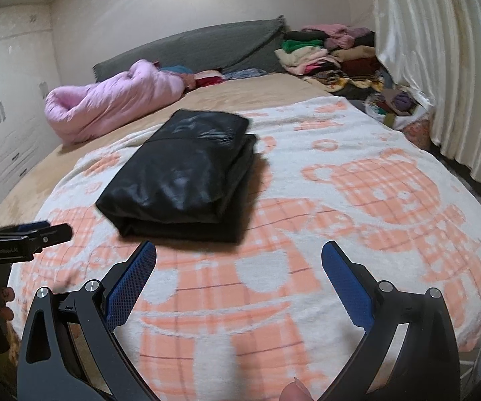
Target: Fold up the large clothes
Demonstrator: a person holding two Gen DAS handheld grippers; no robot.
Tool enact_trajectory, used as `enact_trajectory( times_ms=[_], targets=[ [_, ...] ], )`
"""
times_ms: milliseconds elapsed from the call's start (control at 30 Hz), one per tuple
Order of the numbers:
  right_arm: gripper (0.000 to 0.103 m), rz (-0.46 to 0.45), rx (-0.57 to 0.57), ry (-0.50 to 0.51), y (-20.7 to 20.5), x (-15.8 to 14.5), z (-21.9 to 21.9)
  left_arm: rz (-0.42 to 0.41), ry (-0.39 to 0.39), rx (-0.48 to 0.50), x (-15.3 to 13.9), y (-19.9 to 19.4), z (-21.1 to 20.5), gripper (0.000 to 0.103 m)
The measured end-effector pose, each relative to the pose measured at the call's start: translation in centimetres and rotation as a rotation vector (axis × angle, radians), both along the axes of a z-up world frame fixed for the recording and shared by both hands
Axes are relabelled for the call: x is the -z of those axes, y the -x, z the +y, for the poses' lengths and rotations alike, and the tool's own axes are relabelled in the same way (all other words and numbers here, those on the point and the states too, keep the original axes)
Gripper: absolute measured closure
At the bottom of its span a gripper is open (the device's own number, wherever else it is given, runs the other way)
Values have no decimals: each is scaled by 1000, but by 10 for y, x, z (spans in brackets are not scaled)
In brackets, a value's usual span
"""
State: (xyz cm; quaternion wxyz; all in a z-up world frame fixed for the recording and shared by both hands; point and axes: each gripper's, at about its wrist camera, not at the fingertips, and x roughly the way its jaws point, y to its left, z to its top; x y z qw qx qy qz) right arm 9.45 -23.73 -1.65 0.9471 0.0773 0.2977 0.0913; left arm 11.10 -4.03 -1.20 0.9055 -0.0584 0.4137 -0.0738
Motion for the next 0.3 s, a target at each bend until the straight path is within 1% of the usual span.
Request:
enact_trajectory(
  times_ms=[67, 100, 133, 167, 200, 233, 267, 300],
  targets=[
    [4, -4, 65, -11, 3, -1, -26, 9, 4, -25, 0, -7, 11, 9],
    [4, -4, 113, -20, 5, 0, -45, 18, 19, -48, 1, -13, 22, 9],
    [4, 4, 183, -42, 7, 2, -75, 29, 32, -64, 2, -19, 32, 9],
    [4, 17, 260, -66, 10, 7, -105, 45, 47, -98, 4, -28, 52, 9],
    [4, 46, 387, -97, 15, 16, -151, 63, 49, -147, 8, -38, 77, 9],
    [4, 73, 484, -122, 21, 24, -188, 74, 39, -171, 11, -43, 91, 9],
    [4, 97, 584, -138, 28, 34, -225, 94, -1, -219, 16, -51, 119, 9],
    [4, 121, 692, -126, 37, 44, -263, 109, -44, -273, 20, -57, 145, 9]
  ],
)
